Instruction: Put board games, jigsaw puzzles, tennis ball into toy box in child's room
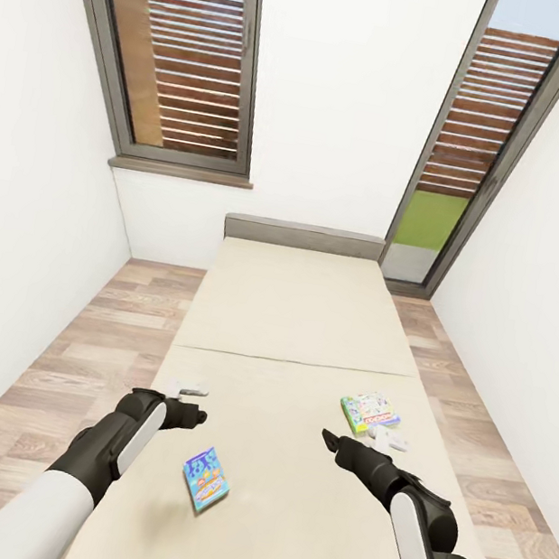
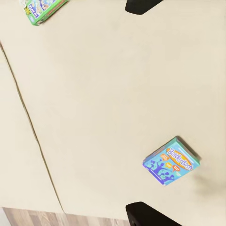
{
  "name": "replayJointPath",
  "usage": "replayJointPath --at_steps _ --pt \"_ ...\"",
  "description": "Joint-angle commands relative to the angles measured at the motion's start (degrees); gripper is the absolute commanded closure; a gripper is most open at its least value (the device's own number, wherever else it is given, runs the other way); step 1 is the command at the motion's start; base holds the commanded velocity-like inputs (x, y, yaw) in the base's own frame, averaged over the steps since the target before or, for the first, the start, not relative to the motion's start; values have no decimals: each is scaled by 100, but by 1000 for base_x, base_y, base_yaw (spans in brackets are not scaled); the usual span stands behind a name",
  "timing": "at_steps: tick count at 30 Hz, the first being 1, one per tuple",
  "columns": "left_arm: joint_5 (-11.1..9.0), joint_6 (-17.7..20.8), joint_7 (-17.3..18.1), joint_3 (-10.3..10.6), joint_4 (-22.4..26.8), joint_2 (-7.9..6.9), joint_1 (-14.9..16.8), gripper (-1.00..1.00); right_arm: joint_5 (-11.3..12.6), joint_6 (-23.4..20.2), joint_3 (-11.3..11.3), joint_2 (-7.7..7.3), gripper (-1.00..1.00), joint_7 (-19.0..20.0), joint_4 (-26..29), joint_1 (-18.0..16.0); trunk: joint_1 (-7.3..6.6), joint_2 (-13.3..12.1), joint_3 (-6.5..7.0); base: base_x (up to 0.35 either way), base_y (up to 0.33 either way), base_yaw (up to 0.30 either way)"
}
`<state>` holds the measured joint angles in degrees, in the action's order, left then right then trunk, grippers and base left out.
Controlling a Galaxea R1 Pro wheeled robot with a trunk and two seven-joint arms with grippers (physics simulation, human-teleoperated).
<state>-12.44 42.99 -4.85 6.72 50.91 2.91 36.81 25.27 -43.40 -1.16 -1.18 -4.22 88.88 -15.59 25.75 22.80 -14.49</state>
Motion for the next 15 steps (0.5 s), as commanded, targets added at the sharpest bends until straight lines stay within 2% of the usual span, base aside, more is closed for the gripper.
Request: replayJointPath --at_steps 1,15 --pt "-58 24 -51 11 7 -1 5 -100 47 -20 -8 -3 -100 -44 7 -5 3 11 -11 2 0 0" --pt "-49 24 -51 16 5 -1 4 -100 38 48 -62 3 -100 -44 7 -2 3 11 -11 70 -68 0"
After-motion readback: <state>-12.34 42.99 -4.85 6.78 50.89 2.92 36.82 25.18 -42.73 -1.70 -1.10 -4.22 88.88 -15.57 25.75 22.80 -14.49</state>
